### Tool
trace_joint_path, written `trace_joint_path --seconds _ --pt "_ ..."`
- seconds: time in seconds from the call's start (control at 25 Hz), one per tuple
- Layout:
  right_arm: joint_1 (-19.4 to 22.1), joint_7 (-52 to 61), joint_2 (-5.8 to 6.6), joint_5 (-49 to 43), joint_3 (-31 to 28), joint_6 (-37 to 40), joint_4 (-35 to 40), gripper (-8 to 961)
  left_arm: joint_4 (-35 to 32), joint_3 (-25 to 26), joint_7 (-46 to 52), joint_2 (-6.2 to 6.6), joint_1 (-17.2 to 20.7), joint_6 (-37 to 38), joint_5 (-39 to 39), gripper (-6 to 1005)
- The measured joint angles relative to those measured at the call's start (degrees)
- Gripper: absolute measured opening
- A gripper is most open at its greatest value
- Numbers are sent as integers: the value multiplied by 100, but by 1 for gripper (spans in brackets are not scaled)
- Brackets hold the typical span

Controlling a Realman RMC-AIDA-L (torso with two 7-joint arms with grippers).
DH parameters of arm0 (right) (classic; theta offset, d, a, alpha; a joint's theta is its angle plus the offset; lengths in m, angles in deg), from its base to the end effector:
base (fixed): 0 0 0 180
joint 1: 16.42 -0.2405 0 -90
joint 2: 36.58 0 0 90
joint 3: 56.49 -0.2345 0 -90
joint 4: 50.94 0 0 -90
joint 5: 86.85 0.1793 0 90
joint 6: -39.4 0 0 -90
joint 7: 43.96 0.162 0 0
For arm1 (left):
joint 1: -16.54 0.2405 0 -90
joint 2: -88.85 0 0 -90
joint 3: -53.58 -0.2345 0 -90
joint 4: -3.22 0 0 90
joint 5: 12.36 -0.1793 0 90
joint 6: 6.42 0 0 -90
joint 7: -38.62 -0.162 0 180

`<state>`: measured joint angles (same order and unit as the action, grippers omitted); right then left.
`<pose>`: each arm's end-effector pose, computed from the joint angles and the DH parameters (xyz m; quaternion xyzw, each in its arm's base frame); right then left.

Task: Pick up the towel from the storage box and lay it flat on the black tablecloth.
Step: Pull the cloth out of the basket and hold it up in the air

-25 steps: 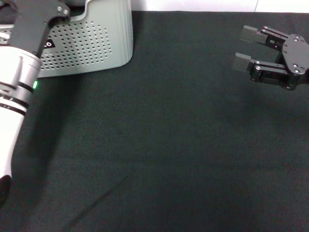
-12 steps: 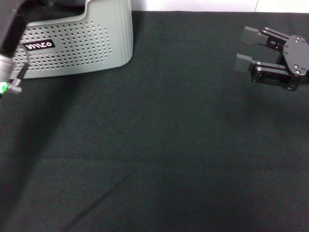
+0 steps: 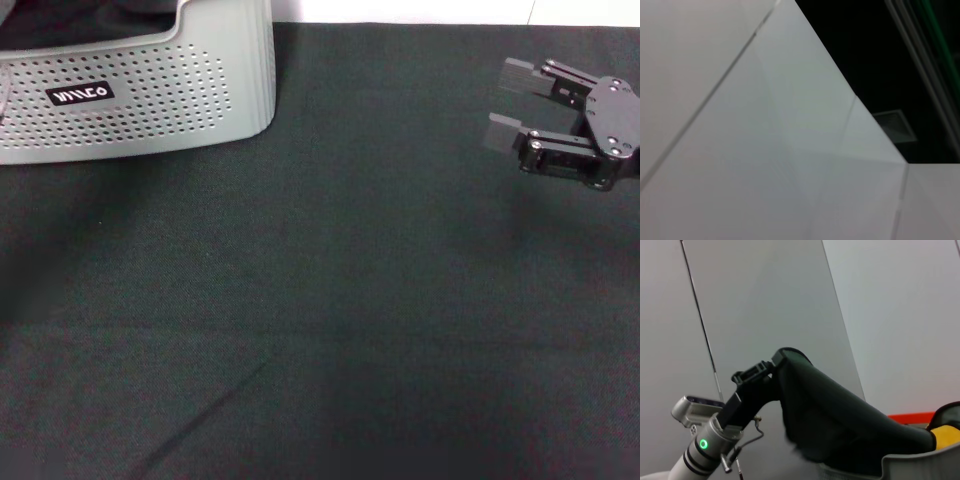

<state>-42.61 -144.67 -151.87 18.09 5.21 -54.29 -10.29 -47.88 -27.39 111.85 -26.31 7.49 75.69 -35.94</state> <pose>0.1575 0.2990 0.0335 -0.8866 0.1366 0.4299 0.1021 -0.1699 0.2865 0.1137 -0.6807 -0.1840 -0.6539 0.2744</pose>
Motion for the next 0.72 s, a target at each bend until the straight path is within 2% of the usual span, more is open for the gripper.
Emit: trace_joint_path --seconds 0.32,0.72 --pt "0 -3 -2 2 0 -7 -49 871 -769 664 1794 0 -37 408 -1069 15" --pt "0 -7 -2 10 0 -69 -59 871 -1089 1013 2485 0 -31 1090 -1199 15"
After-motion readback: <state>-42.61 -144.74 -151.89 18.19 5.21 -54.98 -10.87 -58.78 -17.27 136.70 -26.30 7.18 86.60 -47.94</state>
